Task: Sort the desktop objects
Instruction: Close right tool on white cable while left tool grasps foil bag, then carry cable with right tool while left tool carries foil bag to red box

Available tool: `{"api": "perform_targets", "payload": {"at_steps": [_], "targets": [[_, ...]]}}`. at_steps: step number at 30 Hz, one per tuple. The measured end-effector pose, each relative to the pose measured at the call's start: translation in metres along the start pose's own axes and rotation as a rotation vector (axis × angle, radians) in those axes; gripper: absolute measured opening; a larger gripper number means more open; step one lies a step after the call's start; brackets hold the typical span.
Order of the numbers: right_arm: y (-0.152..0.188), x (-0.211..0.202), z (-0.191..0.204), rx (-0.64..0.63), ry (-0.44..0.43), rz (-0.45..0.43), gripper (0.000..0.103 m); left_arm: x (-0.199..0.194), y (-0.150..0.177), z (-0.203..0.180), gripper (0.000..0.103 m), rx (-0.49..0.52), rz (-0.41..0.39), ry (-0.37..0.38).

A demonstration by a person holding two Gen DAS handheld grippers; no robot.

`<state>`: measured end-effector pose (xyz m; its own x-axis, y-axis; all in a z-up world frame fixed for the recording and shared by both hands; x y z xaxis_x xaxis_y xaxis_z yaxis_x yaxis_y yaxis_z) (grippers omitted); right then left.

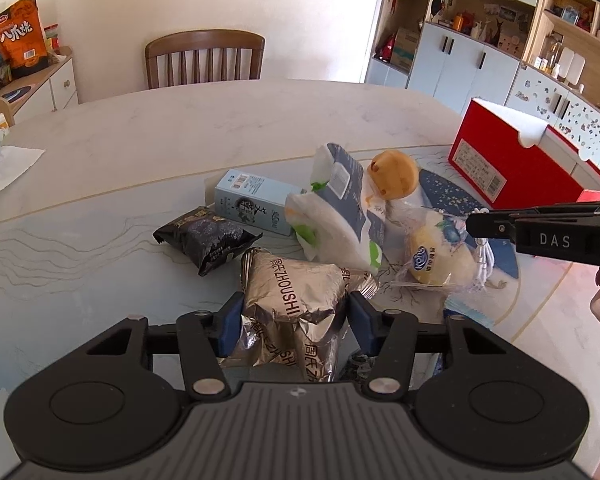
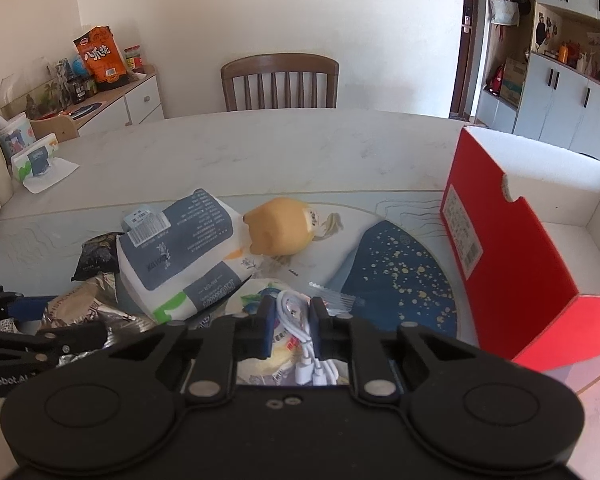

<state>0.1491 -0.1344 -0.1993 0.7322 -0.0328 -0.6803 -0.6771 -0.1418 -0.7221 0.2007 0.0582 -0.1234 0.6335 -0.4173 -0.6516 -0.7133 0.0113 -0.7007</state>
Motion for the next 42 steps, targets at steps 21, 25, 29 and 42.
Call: {"api": "perform_targets", "payload": {"at_steps": [21, 25, 29, 42], "targets": [[-0.009, -0.049, -0.043, 0.028, -0.067, -0.027, 0.016, -0.022, -0.021, -0.051, 0.054, -0.013, -0.027, -0.004], [-0.014, -0.06, -0.055, 0.003, -0.113, -0.02, 0.016, -0.025, -0.03, -0.069, 0.054, -0.034, -0.041, 0.0], [-0.023, -0.07, -0.07, -0.009, -0.16, -0.026, 0.016, -0.024, -0.039, -0.09, 0.054, -0.036, -0.05, 0.002], [-0.054, -0.084, -0.126, 0.019, -0.204, -0.086, 0.016, -0.006, -0.074, -0.154, 0.054, 0.035, -0.065, 0.058]]}}
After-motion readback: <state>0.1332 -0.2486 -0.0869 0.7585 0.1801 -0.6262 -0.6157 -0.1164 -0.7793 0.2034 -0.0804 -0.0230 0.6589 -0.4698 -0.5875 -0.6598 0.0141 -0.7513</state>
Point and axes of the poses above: each gripper's, at about its wrist camera, not at the fingertips, and x roughly the way its jaws point, z to its left, y to its underside, the point moved 7 cm from there along x, roughly the way its jaws point, and after that the axes turned 14 degrees about y, right-handed, at the moved point
